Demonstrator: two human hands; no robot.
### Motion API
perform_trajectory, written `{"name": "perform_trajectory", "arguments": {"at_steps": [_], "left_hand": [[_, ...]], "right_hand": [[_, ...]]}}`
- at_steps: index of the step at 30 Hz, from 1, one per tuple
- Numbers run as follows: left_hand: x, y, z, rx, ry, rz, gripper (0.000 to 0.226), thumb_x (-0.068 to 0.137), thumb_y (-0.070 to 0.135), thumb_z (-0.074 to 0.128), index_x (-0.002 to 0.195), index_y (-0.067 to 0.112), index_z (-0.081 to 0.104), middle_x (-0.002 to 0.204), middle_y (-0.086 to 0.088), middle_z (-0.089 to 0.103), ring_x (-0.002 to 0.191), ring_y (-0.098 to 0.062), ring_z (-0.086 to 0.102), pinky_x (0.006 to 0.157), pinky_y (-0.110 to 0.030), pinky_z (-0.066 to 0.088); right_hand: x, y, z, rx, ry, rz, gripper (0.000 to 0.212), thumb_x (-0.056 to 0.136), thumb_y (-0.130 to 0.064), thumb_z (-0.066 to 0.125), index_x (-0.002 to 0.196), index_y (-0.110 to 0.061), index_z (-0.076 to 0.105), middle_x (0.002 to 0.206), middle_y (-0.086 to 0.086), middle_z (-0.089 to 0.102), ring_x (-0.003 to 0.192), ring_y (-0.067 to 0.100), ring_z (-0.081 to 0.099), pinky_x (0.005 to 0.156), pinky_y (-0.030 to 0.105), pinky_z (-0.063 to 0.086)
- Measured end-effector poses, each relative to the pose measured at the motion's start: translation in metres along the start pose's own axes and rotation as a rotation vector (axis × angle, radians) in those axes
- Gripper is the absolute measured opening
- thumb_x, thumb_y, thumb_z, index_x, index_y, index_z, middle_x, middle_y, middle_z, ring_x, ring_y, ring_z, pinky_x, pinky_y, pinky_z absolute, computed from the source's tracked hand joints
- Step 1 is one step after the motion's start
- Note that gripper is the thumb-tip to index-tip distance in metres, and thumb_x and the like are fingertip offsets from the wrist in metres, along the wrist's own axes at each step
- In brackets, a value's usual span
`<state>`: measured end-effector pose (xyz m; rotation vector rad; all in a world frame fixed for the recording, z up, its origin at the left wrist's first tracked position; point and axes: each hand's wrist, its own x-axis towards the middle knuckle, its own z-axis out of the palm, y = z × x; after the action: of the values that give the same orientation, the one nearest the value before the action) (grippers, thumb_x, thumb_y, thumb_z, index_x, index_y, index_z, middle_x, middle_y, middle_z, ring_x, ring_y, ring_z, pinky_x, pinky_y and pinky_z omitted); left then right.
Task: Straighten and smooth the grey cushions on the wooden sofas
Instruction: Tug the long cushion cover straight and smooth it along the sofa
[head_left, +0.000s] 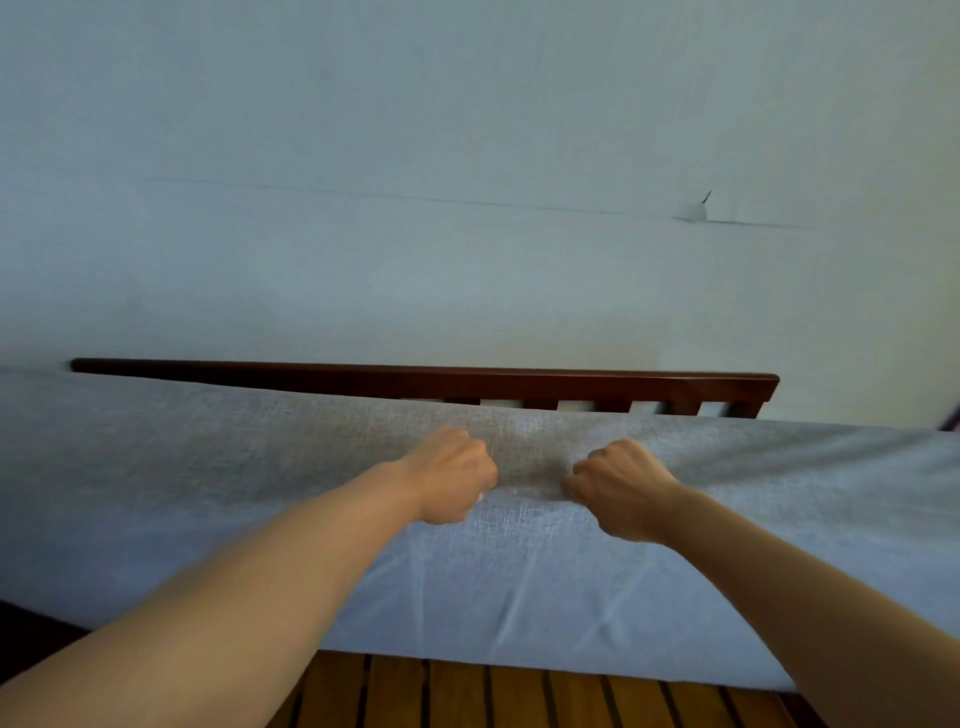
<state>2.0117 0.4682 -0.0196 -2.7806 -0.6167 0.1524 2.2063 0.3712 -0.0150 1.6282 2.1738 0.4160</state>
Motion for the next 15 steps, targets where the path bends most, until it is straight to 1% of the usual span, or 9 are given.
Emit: {"name": "perform_trajectory", "arguments": {"at_steps": [2, 4, 6, 7, 8, 9, 11, 13, 15], "left_hand": [[0.012, -0.007, 0.008, -0.078, 0.048, -0.102, 0.014, 0.096, 0.011, 0.047, 0.088, 0.011, 0.059, 0.079, -0.001, 0.055, 0.074, -0.017, 0.05, 0.054, -0.025, 0.025], [0.019, -0.013, 0.023, -0.174, 0.113, -0.223, 0.016, 0.096, 0.013, 0.048, 0.11, 0.015, 0.055, 0.106, -0.002, 0.054, 0.1, -0.019, 0.049, 0.068, -0.027, 0.03], [0.023, -0.023, 0.044, -0.242, 0.108, -0.364, 0.037, 0.096, 0.023, 0.049, 0.131, 0.02, 0.037, 0.136, -0.005, 0.036, 0.127, -0.024, 0.035, 0.095, -0.038, 0.034], [0.022, -0.029, 0.053, -0.236, 0.065, -0.409, 0.051, 0.097, 0.03, 0.048, 0.142, 0.023, 0.025, 0.15, -0.007, 0.02, 0.14, -0.027, 0.02, 0.108, -0.048, 0.023], [0.024, -0.036, 0.062, -0.225, 0.021, -0.43, 0.063, 0.098, 0.036, 0.045, 0.15, 0.026, 0.011, 0.158, -0.005, 0.002, 0.146, -0.026, 0.003, 0.113, -0.055, 0.009], [0.029, -0.044, 0.07, -0.216, 0.003, -0.442, 0.07, 0.098, 0.041, 0.042, 0.152, 0.029, -0.001, 0.159, -0.002, -0.008, 0.146, -0.024, -0.006, 0.113, -0.057, 0.0], [0.047, -0.06, 0.081, -0.205, 0.044, -0.459, 0.083, 0.092, 0.052, 0.048, 0.151, 0.031, -0.007, 0.16, -0.002, 0.0, 0.146, -0.025, 0.001, 0.11, -0.062, -0.001], [0.069, -0.072, 0.082, -0.206, 0.039, -0.484, 0.099, 0.076, 0.063, 0.063, 0.149, 0.031, 0.005, 0.153, -0.005, 0.028, 0.139, -0.03, 0.026, 0.106, -0.068, 0.009], [0.093, -0.085, 0.088, -0.158, 0.059, -0.499, 0.101, 0.075, 0.069, 0.059, 0.15, 0.031, 0.004, 0.152, -0.004, 0.024, 0.138, -0.028, 0.024, 0.106, -0.067, 0.005]], "right_hand": [[0.015, 0.006, 0.013, 0.053, 0.116, 0.113, 0.021, 0.089, -0.005, 0.048, 0.101, -0.018, 0.059, 0.089, 0.0, 0.059, 0.074, 0.016, 0.05, 0.06, 0.029, 0.034], [0.028, 0.006, 0.031, 0.165, 0.273, 0.312, 0.036, 0.073, -0.004, 0.068, 0.105, -0.019, 0.063, 0.096, 0.001, 0.062, 0.077, 0.018, 0.057, 0.06, 0.03, 0.044], [0.045, 0.005, 0.056, 0.273, 0.293, 0.511, 0.046, 0.078, -0.014, 0.068, 0.122, -0.017, 0.056, 0.119, 0.005, 0.059, 0.101, 0.024, 0.06, 0.082, 0.037, 0.051], [0.051, 0.002, 0.067, 0.283, 0.283, 0.564, 0.05, 0.084, -0.026, 0.062, 0.131, -0.014, 0.049, 0.131, 0.009, 0.053, 0.117, 0.028, 0.054, 0.098, 0.042, 0.043], [0.059, 0.001, 0.079, 0.29, 0.281, 0.574, 0.062, 0.085, -0.043, 0.055, 0.136, -0.011, 0.043, 0.137, 0.014, 0.048, 0.126, 0.033, 0.045, 0.108, 0.047, 0.032], [0.069, 0.003, 0.087, 0.294, 0.253, 0.567, 0.075, 0.081, -0.058, 0.048, 0.139, -0.01, 0.039, 0.137, 0.017, 0.046, 0.128, 0.036, 0.04, 0.11, 0.05, 0.023], [0.094, 0.016, 0.098, 0.288, 0.225, 0.584, 0.097, 0.066, -0.075, 0.051, 0.139, -0.013, 0.038, 0.13, 0.019, 0.049, 0.123, 0.038, 0.039, 0.105, 0.054, 0.017], [0.116, 0.03, 0.1, 0.322, 0.251, 0.58, 0.114, 0.046, -0.078, 0.069, 0.136, -0.015, 0.041, 0.122, 0.019, 0.052, 0.116, 0.039, 0.04, 0.101, 0.057, 0.02], [0.138, 0.046, 0.107, 0.329, 0.278, 0.574, 0.123, 0.034, -0.079, 0.073, 0.136, -0.016, 0.043, 0.12, 0.019, 0.053, 0.115, 0.038, 0.04, 0.1, 0.057, 0.02]]}}
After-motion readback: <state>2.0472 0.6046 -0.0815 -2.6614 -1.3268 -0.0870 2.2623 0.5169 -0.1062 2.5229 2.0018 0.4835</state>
